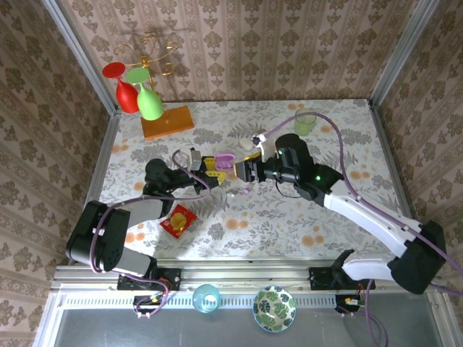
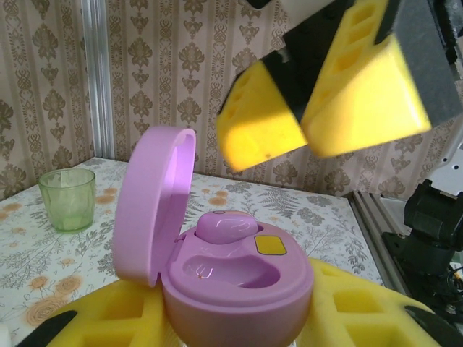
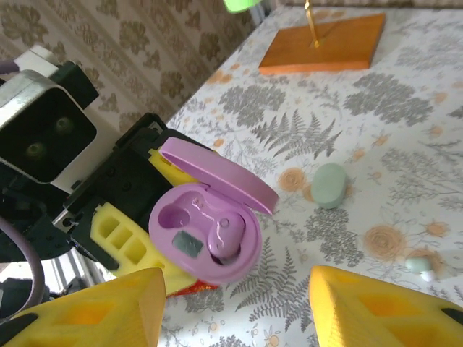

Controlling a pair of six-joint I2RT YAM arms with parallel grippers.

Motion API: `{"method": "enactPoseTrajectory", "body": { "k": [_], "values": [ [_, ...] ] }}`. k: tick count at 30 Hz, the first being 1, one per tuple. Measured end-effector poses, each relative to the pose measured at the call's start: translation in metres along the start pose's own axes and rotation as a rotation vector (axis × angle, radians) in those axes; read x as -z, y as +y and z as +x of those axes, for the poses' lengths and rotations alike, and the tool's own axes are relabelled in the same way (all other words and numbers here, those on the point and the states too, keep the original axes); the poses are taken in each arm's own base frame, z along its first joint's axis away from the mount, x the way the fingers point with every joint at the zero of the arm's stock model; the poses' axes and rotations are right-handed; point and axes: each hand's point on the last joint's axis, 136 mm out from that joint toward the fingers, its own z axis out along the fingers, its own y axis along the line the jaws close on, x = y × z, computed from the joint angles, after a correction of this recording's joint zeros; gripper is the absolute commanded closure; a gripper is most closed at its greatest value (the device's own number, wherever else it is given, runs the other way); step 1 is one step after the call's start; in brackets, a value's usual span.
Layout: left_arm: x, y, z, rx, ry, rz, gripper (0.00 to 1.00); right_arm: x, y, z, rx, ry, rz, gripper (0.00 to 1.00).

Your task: Insert wireless bluetooth earbuds into charging case

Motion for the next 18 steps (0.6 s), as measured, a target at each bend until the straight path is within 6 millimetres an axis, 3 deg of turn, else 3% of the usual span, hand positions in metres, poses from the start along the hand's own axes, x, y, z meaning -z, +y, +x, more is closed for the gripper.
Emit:
{"method": "enactPoseTrajectory", "body": {
  "k": [4, 8, 12, 18],
  "values": [
    [0.001, 0.003, -0.001, -0.001, -0.002, -0.012, 0.82, 0.014, -0.029, 0.006, -0.062, -0.092, 0.108, 0.45],
    [0.002, 0.004, -0.001, -0.003, -0.004, -0.018, 0.83, 0.008, -0.074, 0.037, -0.174, -0.076, 0.240, 0.45],
    [0.003, 0.003, -0.004, -0.010, -0.008, -0.020, 0.82, -0.012, -0.105, 0.074, -0.254, 0.020, 0.324, 0.56],
    [0.003, 0.003, -0.007, -0.020, -0.014, -0.024, 0.83, -0.052, -0.129, 0.127, -0.324, 0.256, 0.396, 0.56]
  ]
}}
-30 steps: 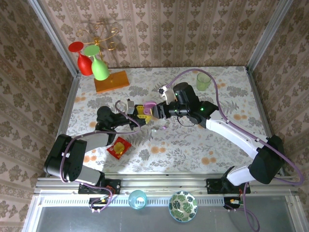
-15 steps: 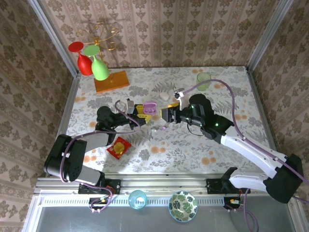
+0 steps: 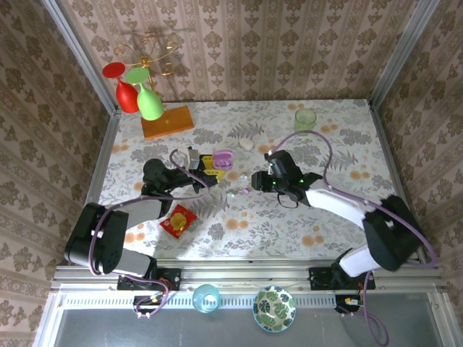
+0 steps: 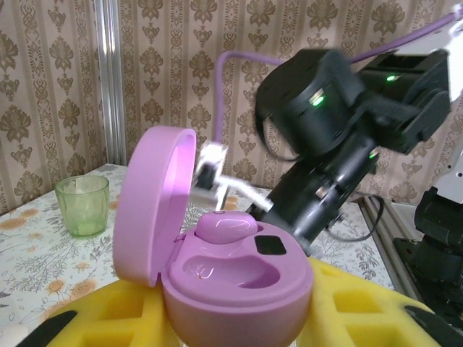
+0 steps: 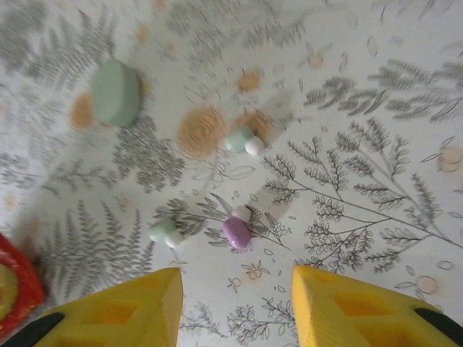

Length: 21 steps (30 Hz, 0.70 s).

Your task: Insert wireless bluetooth earbuds into charging case

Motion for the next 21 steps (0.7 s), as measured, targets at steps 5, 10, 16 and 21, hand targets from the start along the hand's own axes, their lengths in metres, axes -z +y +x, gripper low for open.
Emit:
{"method": "enactPoseTrajectory", "body": {
  "k": [5, 10, 16, 21],
  "values": [
    [0.000, 0.000, -0.001, -0.004, -0.003, -0.002, 0.83, -0.038, 0.004, 0.026, -0.048, 0.161, 0.005, 0.56],
    [0.000, -0.001, -0.004, -0.010, -0.007, -0.005, 0.83, -0.054, 0.027, 0.055, -0.067, 0.256, -0.033, 0.56],
    [0.001, -0.001, -0.004, -0.010, -0.007, -0.005, 0.82, -0.065, 0.035, 0.071, -0.089, 0.292, -0.035, 0.56],
    [0.001, -0.001, -0.004, -0.012, -0.007, -0.005, 0.83, -0.068, 0.031, 0.067, -0.098, 0.281, -0.018, 0.56]
  ]
}}
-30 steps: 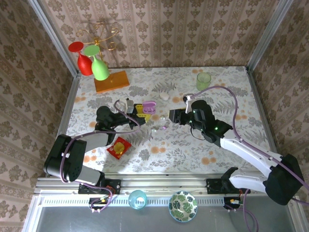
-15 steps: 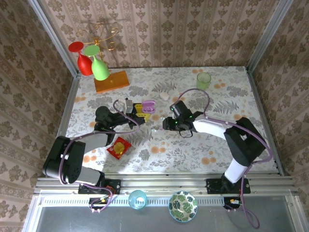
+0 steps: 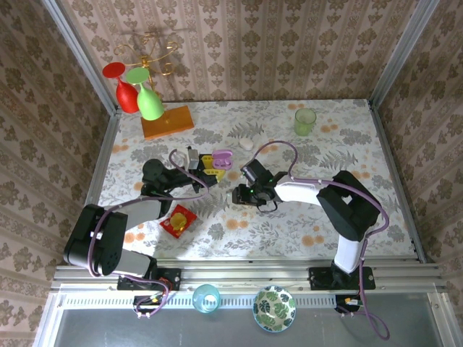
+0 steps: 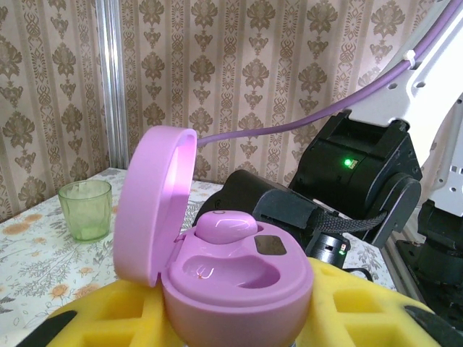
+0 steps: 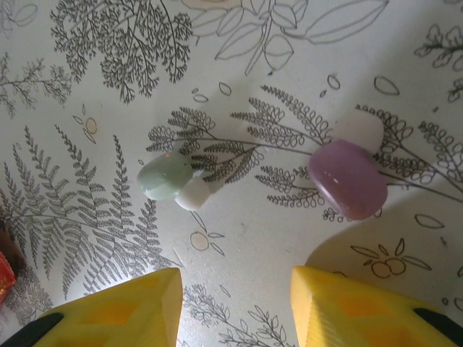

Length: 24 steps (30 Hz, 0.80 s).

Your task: Insert wireless bluetooth earbuds into charging case

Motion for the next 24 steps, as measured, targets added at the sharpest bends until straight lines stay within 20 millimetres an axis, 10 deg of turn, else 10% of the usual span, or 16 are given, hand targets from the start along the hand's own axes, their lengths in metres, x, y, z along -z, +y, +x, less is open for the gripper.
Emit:
{"method": "enactPoseTrajectory", "body": {
  "k": [24],
  "values": [
    [0.000, 0.000, -0.001, -0.007, 0.000, -0.001, 0.83, -0.009, -0.016, -0.065, 0.019, -0.108, 0.082, 0.61]
  ]
}}
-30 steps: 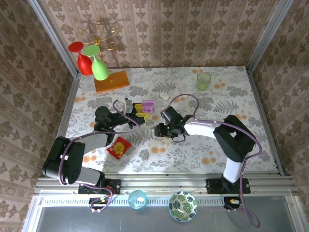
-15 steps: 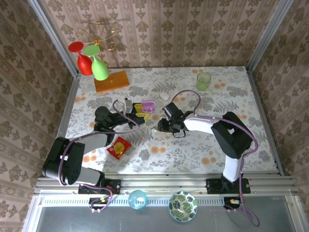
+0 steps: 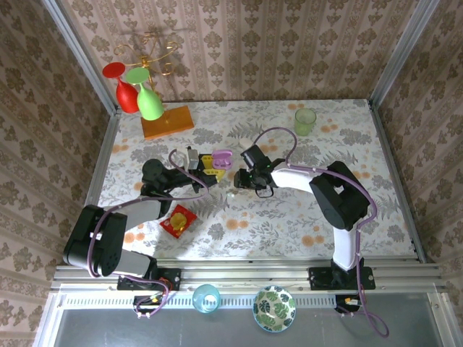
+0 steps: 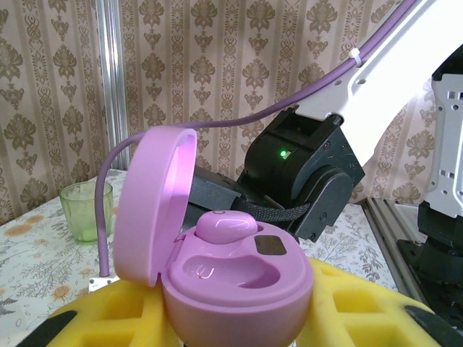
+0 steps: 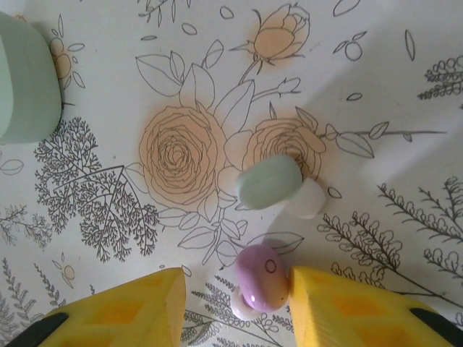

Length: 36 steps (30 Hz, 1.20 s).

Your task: Insert wireless bluetooth earbuds into charging case

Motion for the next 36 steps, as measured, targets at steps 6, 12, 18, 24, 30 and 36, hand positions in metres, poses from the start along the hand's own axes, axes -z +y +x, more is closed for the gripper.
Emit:
{"method": "enactPoseTrajectory", "body": {
  "k": [6, 12, 18, 24, 30, 36],
  "values": [
    [0.000, 0.000, 0.000, 0.000, 0.000, 0.000, 0.82, -0.001, -0.007, -0.005, -0.022, -0.002, 0.000, 0.67],
    [0.000, 0.000, 0.000, 0.000, 0.000, 0.000, 0.83, -0.004, -0.012, -0.007, -0.046, 0.017, -0.023, 0.73],
    [0.000, 0.000, 0.000, 0.000, 0.000, 0.000, 0.82, -0.005, -0.009, -0.006, -0.062, 0.029, -0.055, 0.75],
    [0.000, 0.000, 0.000, -0.003, 0.000, -0.001, 0.83, -0.006, -0.004, -0.004, -0.077, 0.034, -0.096, 0.72],
    [0.000, 0.000, 0.000, -0.007, 0.000, -0.002, 0.83, -0.007, -0.004, -0.004, -0.083, 0.032, -0.108, 0.76],
    [0.000, 0.001, 0.000, -0.007, -0.002, -0.007, 0.83, -0.007, -0.003, -0.004, -0.089, 0.033, -0.114, 0.83]
  ]
}}
